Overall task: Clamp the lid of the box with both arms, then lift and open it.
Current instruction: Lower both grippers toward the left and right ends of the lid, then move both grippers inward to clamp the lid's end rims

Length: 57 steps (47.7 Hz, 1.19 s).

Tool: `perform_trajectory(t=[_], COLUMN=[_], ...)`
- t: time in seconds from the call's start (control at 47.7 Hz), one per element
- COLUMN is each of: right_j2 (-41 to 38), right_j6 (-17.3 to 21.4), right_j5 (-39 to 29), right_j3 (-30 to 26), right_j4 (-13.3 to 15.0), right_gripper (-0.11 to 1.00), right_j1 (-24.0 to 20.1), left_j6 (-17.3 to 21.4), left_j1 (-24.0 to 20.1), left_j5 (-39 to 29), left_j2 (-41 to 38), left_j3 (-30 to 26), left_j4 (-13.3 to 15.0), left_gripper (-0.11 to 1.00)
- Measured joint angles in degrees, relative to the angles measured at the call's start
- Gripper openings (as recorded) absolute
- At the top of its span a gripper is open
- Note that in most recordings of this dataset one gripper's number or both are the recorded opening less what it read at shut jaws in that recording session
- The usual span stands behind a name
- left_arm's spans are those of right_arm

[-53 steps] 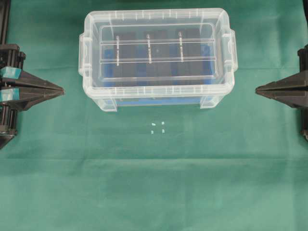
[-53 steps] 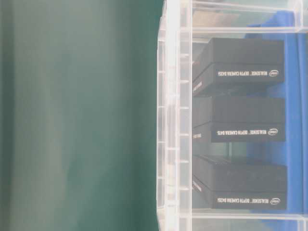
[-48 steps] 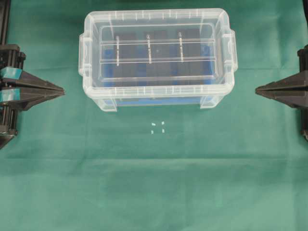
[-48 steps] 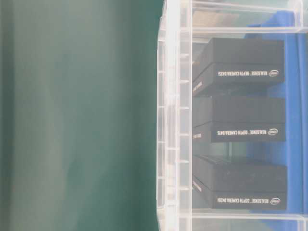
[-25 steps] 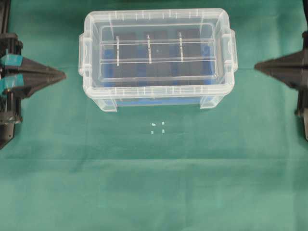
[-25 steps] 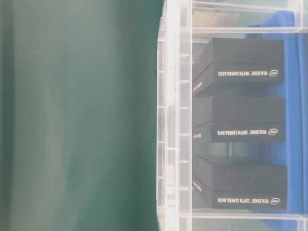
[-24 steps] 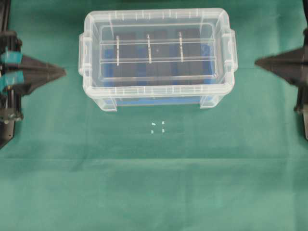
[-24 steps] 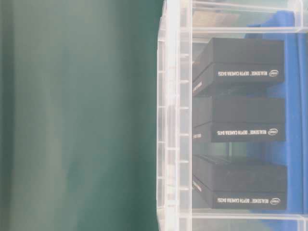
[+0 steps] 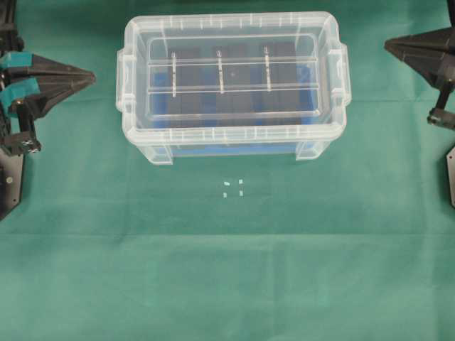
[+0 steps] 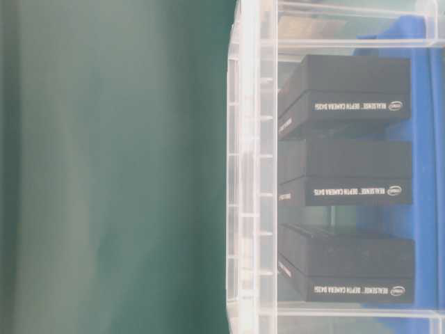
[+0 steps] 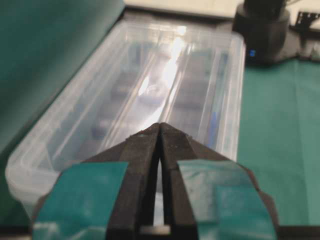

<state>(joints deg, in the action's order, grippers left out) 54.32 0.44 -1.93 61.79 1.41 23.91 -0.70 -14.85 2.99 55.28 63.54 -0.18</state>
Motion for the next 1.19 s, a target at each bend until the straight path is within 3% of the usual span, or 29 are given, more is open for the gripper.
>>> perform_trajectory(t=[0.314,0.692,0.922,1.195], right_j2=[-4.0,-12.4,-13.9,-14.2], right_j6=[0.9,3.6,4.2,4.2], right_j5=[-21.4,-40.4,-47.3,-48.1], right_j3=[-5.0,-9.0,-10.8,-11.3], right_j4=[0.0,0.3,0.3,0.4], right_gripper=[0.0,0.0,0.0,0.0], right_j1=[1.1,1.1,1.1,1.1], left_j6=[-2.0,-2.7,-4.9,-5.1], left_j1=[-2.6,-3.7,-4.2,-4.2], left_j5=[-19.2,-37.9,-46.6,-48.7], left_j2=[-1.1,-1.8,-5.2,-6.6], left_j3=[-3.5,-9.1,-11.3,-12.0], left_j4=[-0.1,-0.1,-0.3,-0.3], left_gripper=[0.01,0.01,0.01,0.01])
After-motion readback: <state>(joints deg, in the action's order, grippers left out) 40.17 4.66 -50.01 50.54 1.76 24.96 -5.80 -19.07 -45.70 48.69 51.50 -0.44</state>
